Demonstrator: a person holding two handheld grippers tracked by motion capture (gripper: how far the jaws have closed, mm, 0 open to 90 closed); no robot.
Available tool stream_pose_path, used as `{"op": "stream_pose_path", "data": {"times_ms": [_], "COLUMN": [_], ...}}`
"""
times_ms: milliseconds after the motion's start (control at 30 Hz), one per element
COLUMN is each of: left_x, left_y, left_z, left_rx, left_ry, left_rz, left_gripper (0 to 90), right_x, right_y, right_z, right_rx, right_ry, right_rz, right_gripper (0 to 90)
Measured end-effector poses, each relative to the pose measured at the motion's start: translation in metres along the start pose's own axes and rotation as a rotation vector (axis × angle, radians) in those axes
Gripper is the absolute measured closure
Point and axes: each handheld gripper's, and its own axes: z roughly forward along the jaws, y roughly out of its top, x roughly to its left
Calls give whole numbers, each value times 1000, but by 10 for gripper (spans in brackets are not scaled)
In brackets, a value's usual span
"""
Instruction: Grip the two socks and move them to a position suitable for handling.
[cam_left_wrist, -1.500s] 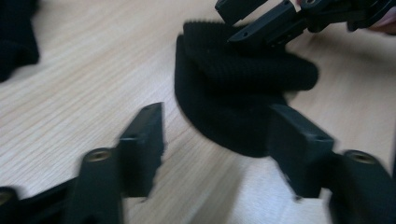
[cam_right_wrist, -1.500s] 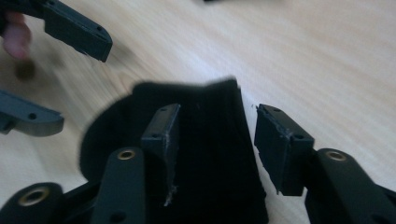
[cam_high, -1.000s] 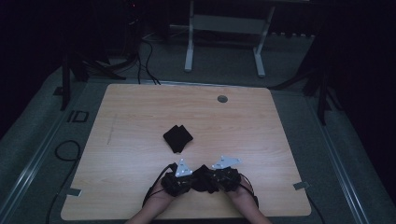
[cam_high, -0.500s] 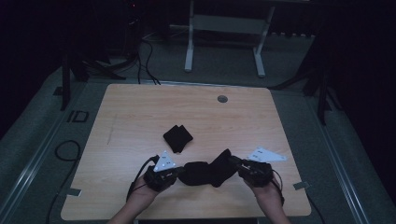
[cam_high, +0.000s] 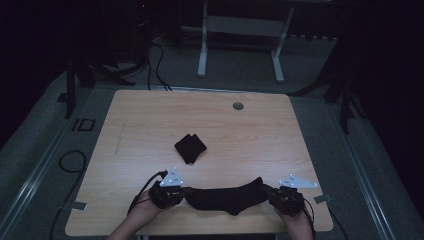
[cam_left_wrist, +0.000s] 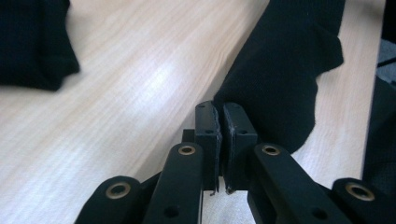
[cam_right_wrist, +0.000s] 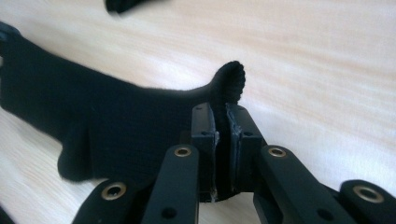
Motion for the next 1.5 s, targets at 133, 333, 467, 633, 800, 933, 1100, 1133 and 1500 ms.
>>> {"op": "stream_pose_path", "data": {"times_ms": [133, 333, 467, 633, 800, 933, 1100, 1133, 1500], "left_x": [5, 8, 12, -6, -23, -19, -11, -11, 9], "left_y": [-3, -5, -6, 0, 2, -3, -4, -4, -14], "left_z": [10, 16, 10, 3, 20, 31, 27, 27, 15], "left_rx": [34, 58, 31, -27, 27, 83, 84, 79, 64], "left_ry": [-24, -24, -2, -22, -58, -49, -14, -9, 24], "left_rz": [-9, -8, -37, -29, -7, -17, -23, -31, -80], "left_gripper": [857, 654, 603, 700, 841, 886, 886, 886, 884], "right_x": [-7, -9, -13, -13, -9, -10, -9, -9, -2], "right_y": [-11, -19, -21, -13, -11, -13, -10, -9, -17], "right_z": [11, 16, 15, 8, 15, 18, 11, 10, 26], "right_rx": [50, 91, 88, 57, 75, 95, 39, 32, 101], "right_ry": [-13, -25, -39, -40, -17, -30, -44, -41, 3], "right_rz": [4, 4, 17, -11, -100, -126, -138, -143, -148], "right_gripper": [823, 660, 579, 613, 830, 869, 861, 859, 897]}}
